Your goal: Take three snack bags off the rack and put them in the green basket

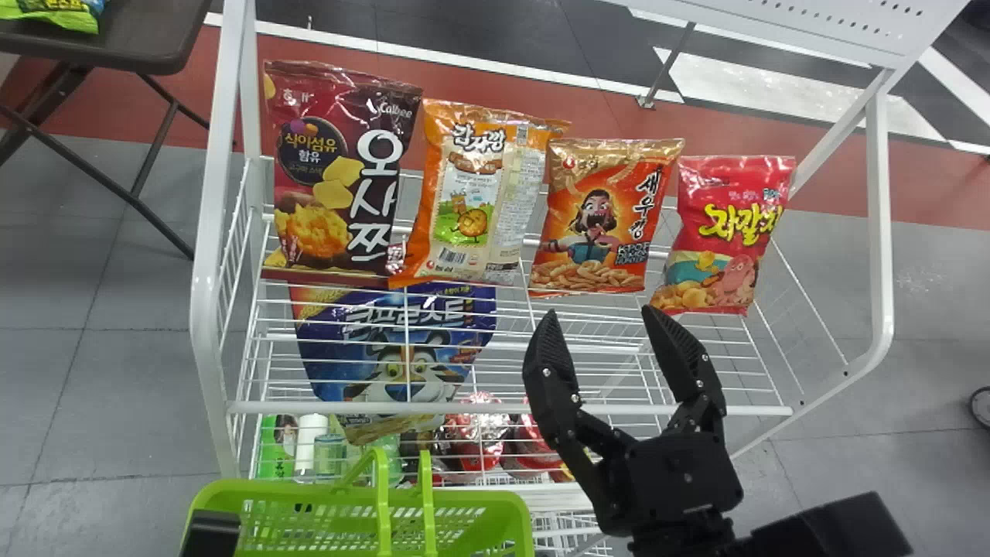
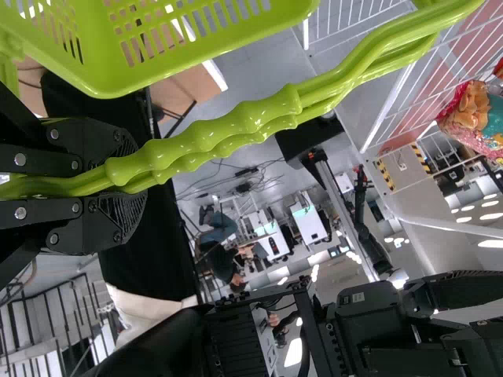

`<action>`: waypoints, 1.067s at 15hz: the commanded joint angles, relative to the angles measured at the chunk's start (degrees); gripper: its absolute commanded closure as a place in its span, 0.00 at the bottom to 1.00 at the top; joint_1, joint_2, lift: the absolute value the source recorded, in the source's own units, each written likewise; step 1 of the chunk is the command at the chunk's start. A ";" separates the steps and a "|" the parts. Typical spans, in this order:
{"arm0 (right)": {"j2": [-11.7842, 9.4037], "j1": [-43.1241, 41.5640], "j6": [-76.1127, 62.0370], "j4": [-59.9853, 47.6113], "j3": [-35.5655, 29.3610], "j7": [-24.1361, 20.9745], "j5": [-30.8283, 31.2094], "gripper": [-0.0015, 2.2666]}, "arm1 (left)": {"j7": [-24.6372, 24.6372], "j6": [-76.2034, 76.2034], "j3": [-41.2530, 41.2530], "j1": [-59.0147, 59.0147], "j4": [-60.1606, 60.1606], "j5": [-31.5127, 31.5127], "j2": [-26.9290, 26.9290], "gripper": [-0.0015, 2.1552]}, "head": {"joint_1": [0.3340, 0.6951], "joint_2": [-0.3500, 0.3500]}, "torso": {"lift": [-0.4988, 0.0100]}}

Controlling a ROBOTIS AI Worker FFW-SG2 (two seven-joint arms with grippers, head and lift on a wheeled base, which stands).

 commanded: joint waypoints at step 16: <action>-0.09 -10.05 14.09 2.82 -0.61 0.45 0.79 0.05 | 0.70 0.35 -1.57 -0.06 -0.44 -0.70 0.04 0.59 | 1.00 0.00 | 0.93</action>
